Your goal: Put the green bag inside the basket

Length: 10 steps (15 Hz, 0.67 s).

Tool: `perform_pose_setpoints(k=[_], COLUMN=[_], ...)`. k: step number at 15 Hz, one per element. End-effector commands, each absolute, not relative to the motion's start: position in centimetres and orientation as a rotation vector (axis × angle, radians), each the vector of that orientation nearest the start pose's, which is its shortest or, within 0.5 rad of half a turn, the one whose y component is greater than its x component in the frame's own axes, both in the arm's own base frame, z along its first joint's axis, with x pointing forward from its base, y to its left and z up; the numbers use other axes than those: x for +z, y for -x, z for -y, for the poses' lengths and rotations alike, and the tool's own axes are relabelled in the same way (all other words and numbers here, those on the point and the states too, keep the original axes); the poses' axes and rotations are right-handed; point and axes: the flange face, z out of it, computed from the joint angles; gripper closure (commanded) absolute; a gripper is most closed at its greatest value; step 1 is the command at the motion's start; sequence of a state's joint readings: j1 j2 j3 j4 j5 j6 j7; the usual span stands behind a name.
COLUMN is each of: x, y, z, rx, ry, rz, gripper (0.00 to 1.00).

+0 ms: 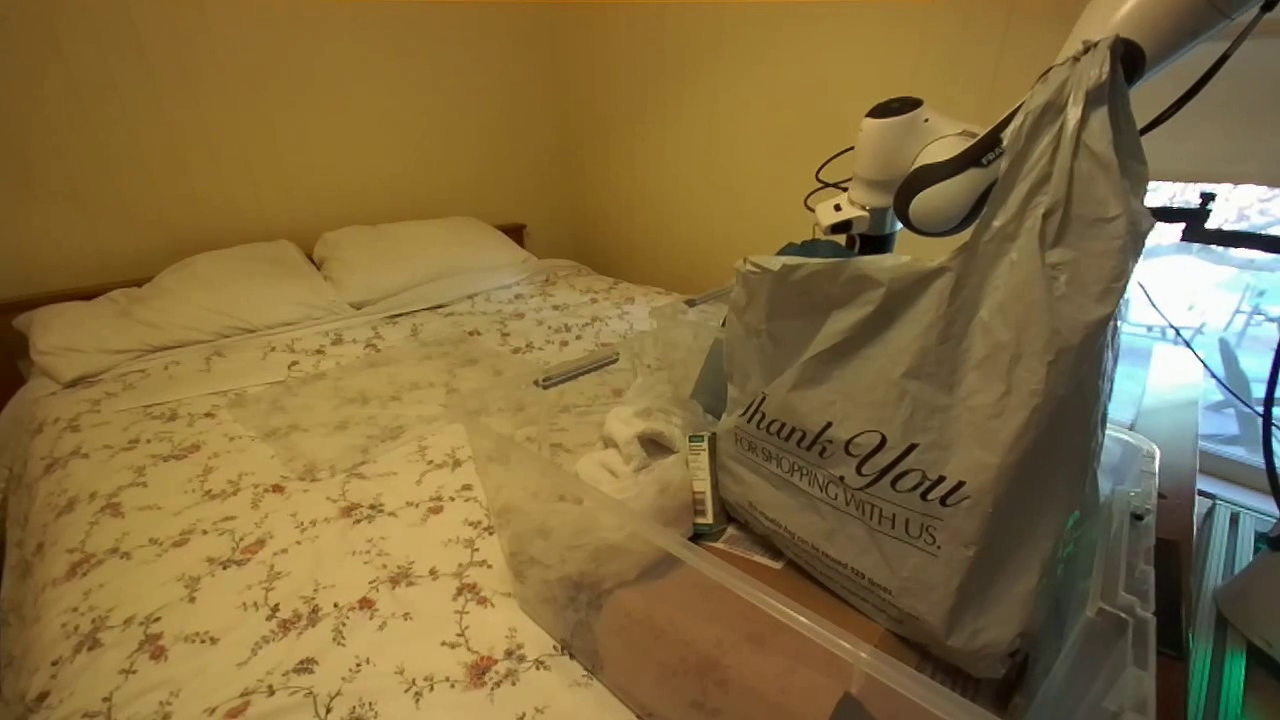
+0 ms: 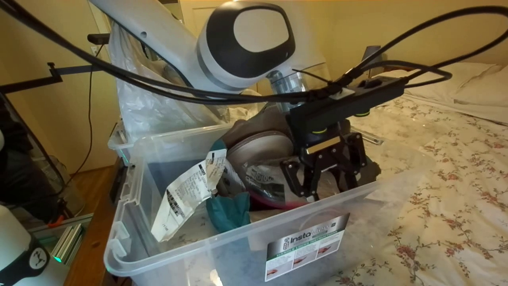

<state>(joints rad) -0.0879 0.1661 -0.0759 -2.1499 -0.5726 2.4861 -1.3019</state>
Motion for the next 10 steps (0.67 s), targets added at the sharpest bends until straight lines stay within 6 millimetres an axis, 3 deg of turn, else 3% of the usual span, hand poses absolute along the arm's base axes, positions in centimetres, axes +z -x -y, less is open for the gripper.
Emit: perform_pose_setpoints(k=[1,7,10], x=[33.3,32.9,33.3], y=[-58.6,-59.6,-59.8], z=[9.9,9.4,9.4], rx=[0.357,0.388,0.366], ry=[2.550,2.573,2.592], rz=[2.530,2.574,2.568], gripper=[0.53,0.95,1.00])
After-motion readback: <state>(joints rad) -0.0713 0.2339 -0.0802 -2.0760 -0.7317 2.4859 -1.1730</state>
